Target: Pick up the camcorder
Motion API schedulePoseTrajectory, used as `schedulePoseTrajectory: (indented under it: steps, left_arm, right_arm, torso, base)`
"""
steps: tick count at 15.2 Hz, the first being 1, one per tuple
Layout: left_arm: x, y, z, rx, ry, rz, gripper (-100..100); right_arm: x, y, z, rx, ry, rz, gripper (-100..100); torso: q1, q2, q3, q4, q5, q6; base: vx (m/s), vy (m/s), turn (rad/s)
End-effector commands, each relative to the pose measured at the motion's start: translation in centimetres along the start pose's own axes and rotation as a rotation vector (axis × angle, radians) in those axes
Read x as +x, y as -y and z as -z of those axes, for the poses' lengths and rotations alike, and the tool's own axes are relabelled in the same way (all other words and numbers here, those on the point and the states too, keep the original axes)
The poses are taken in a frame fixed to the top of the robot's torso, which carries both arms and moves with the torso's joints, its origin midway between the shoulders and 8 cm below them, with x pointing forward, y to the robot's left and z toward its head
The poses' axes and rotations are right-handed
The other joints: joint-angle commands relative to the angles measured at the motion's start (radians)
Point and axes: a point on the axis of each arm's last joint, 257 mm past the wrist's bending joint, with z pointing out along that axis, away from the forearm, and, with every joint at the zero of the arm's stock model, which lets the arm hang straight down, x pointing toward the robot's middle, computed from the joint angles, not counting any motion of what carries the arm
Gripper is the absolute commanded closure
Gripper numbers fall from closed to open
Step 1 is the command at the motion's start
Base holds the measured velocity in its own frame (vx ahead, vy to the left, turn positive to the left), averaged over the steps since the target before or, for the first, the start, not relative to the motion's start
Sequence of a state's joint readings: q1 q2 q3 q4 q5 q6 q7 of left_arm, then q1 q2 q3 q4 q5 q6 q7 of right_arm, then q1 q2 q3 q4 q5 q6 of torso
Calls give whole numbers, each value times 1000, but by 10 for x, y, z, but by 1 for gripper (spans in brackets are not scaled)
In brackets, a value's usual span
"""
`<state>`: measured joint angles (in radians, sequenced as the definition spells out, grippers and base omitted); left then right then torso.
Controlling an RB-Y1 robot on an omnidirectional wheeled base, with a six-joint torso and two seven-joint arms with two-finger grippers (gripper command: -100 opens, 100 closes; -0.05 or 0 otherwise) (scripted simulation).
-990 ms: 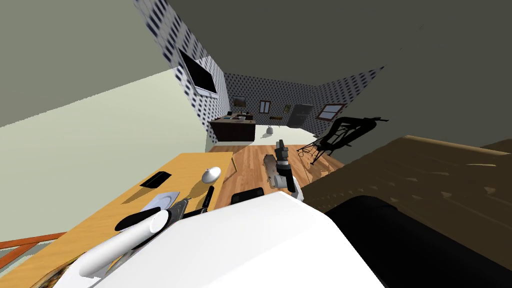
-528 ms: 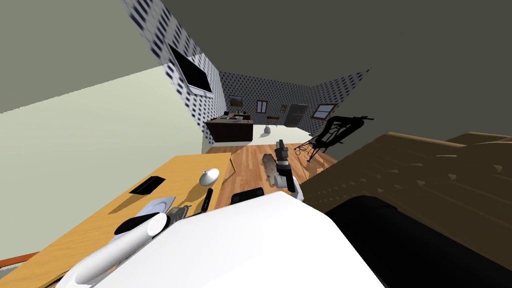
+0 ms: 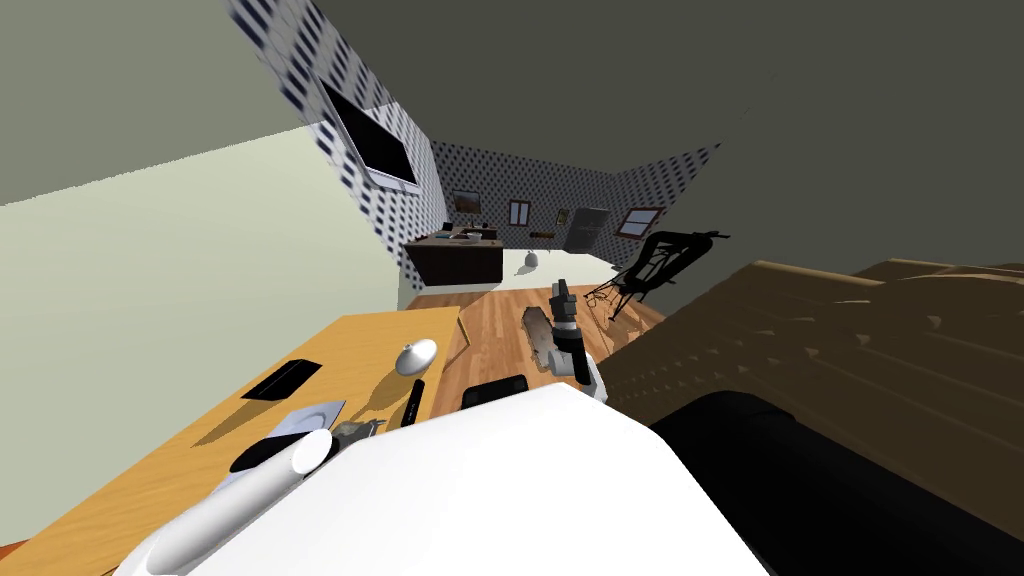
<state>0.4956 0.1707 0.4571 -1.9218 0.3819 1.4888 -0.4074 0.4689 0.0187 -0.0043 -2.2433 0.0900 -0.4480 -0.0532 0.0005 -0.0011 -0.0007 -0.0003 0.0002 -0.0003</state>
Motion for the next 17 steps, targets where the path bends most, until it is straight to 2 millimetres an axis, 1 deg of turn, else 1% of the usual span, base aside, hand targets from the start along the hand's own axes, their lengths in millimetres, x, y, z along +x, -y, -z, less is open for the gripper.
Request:
schedulePoseTrajectory:
  steps: [1, 5, 6, 7, 11, 12, 15, 16, 17]
  left_arm:
    - [1, 2, -7, 3, 1, 3, -100]
    - [3, 4, -22, 4, 2, 7, -100]
    - [3, 3, -17, 2, 1, 6, -100]
    - [3, 3, -18, 3, 1, 6, 100]
    - [3, 1, -19, -1, 1, 7, 100]
    - [1, 2, -10, 3, 1, 4, 100]
    - [0, 1, 0, 2, 1, 0, 100]
    - [-1, 0, 2, 2, 1, -1, 100]
    - [0, 0, -2, 3, 0, 2, 100]
  right_arm:
    - [0, 0, 0, 0, 0, 0, 0]
    - [0, 0, 0, 0, 0, 0, 0]
    - [0, 0, 0, 0, 0, 0, 0]
    - [0, 0, 0, 0, 0, 0, 0]
    - [0, 0, 0, 0, 0, 0, 0]
    - [0, 0, 0, 0, 0, 0, 0]
    - [0, 0, 0, 0, 0, 0, 0]
    - [0, 0, 0, 0, 0, 0, 0]
    - [0, 0, 0, 0, 0, 0, 0]
  torso:
    - [0, 0, 0, 0, 0, 0]
    - [0, 1, 1, 0, 0, 0]
    - [0, 1, 1, 0, 0, 0]
    - [0, 1, 1, 0, 0, 0]
    - [0, -1, 0, 1, 0, 1]
    - [0, -1, 0, 1, 0, 1]
    - [-2, -2, 0, 1, -2, 1]
    - [-2, -2, 0, 1, -2, 1]
    - [-3, -2, 0, 1, -3, 1]
  base:
    - [-14, 9, -21]
    - [-20, 9, -19]
    - [-13, 5, -9]
    - [0, 0, 0]
    - [-1, 0, 3]
    - [11, -7, 20]
    - [25, -15, 22]
    - [26, -8, 13]
    - [15, -3, 8]
